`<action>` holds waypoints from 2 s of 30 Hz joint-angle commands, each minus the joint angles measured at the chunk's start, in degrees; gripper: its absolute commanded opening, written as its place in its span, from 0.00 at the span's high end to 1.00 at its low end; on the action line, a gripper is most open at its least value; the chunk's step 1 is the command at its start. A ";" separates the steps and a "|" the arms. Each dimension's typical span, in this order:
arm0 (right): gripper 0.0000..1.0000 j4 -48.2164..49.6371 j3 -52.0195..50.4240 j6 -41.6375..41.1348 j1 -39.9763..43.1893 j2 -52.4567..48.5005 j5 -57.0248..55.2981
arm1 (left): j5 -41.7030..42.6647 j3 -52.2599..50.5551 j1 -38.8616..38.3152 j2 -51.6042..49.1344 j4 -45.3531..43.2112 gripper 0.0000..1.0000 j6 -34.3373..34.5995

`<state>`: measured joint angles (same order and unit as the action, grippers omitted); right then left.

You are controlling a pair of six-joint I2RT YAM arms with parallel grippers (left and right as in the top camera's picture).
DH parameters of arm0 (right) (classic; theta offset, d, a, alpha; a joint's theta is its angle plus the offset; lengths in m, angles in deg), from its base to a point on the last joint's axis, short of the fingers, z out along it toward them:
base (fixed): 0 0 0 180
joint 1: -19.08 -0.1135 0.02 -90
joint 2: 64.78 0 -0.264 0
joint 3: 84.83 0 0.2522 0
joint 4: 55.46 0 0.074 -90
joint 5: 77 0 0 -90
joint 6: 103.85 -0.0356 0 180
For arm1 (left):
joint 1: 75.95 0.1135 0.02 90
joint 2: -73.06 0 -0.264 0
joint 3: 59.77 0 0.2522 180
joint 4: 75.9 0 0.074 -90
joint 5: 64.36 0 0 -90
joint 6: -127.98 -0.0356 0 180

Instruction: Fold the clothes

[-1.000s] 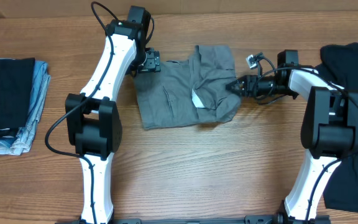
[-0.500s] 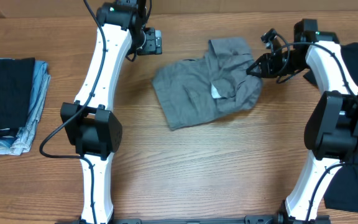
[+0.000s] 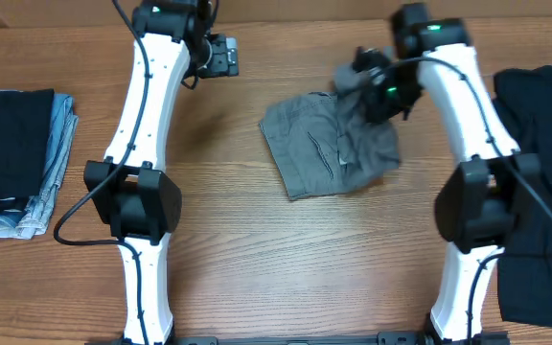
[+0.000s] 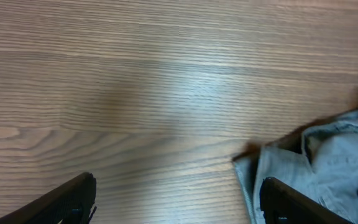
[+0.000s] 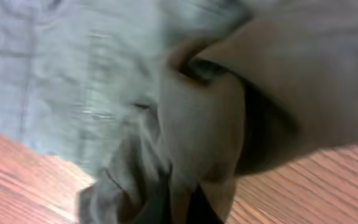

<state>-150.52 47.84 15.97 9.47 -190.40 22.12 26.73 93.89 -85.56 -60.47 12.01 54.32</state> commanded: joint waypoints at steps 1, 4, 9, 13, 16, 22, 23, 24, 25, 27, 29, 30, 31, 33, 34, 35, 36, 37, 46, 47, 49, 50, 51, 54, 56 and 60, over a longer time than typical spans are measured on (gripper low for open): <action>0.96 -1.55 1.55 -1.79 -6.91 3.89 -8.02 | 0.48 1.38 1.46 -0.15 0.04 0.13 -0.90; 0.96 -3.98 1.55 -4.83 -13.57 5.25 -10.62 | 0.46 1.36 1.49 -0.17 -0.33 0.12 -0.87; 0.96 -4.15 1.46 -5.86 -20.59 5.49 -10.34 | 0.44 1.31 1.51 -0.17 -1.05 0.12 -0.68; 0.96 -2.71 1.07 -5.84 -24.87 5.46 -7.74 | 0.44 1.31 2.12 -0.17 -1.20 0.11 -0.66; 0.96 -2.29 1.03 -5.84 -27.50 5.07 -7.06 | 0.44 1.29 3.34 -0.17 -1.05 0.12 -0.68; 0.96 1.88 -3.10 -6.34 -30.97 5.07 -6.49 | 0.48 1.25 4.44 -0.17 1.40 0.53 -1.16; 0.96 3.15 -4.22 -7.28 -30.47 5.07 -6.99 | 0.50 1.25 4.44 -0.17 2.10 0.73 -1.14; 0.96 4.07 -4.61 -9.18 -29.92 5.07 -8.57 | 0.50 1.27 4.44 -0.17 3.02 0.95 -1.14; 0.96 5.18 -4.74 -11.34 -28.55 5.07 -10.99 | 0.96 1.25 4.44 -0.17 4.55 0.96 -1.14; 0.96 6.95 -4.74 -13.46 -24.24 5.07 -12.26 | 3.89 1.20 4.42 -0.17 6.25 0.96 -1.11; 0.96 7.08 -4.74 -13.62 -19.87 5.07 -12.07 | 8.22 0.98 4.24 -0.17 7.08 0.96 -1.11; 0.96 7.19 -4.74 -13.57 -15.47 5.07 -12.07 | 12.72 -0.76 3.43 -0.17 6.80 0.96 -1.11; 0.96 7.17 -4.74 -13.57 -13.60 5.07 -12.07 | 12.98 -1.86 2.80 -0.17 6.51 0.96 -1.09; 0.96 7.52 -4.74 -13.31 -9.31 5.07 -12.07 | 12.79 -6.03 0.26 -0.20 4.44 0.96 -1.14; 0.96 7.87 -4.74 -13.07 -7.10 5.07 -12.07 | 12.04 -7.30 -0.87 -0.20 3.78 0.96 -1.14; 0.96 8.17 -4.74 -12.76 -5.35 5.07 -12.07 | 11.34 -8.07 -1.79 -0.20 3.10 0.96 -1.11; 0.96 8.68 -4.74 -12.28 -2.69 5.07 -12.07 | 10.75 -8.11 -2.78 -0.20 2.49 0.96 -1.14; 0.96 9.18 -4.74 -12.00 -0.24 5.07 -12.04 | 10.80 -8.09 -3.54 -0.20 1.88 0.96 -1.14; 0.96 11.63 -4.70 -11.87 11.72 5.07 -3.78 | 19.12 -10.84 -13.22 -0.20 2.73 0.96 -1.31; 0.96 11.56 -4.70 -11.87 11.72 5.07 -3.06 | 21.38 -12.76 -14.78 -0.20 0.68 0.96 -1.18; 0.96 11.63 -4.70 -11.91 11.15 5.07 -2.95 | 24.94 -16.98 -17.84 -0.22 -4.70 0.96 1.27; 0.96 11.67 -4.70 -12.00 10.99 5.07 -2.60 | 25.24 -19.34 -19.37 -0.22 -7.89 0.96 3.10; 0.96 11.80 -4.70 -12.17 11.02 5.07 -0.87 | 25.38 -21.79 -20.65 -0.22 -10.80 0.96 4.92; 0.96 11.34 -4.70 -12.09 11.23 5.07 3.96 | 25.38 -27.96 -21.84 -0.22 -17.27 0.96 7.08; 0.96 10.16 -4.70 -12.04 10.95 5.09 4.31 | 24.68 -29.99 -21.49 -0.28 -19.74 0.96 7.08; 0.96 7.43 -4.70 -9.40 9.18 5.18 4.07 | 23.82 -32.15 -20.50 -1.57 -22.23 0.96 7.26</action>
<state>-142.30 43.10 4.98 20.10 -187.30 24.70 50.88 62.94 -106.80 -60.82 -9.71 60.42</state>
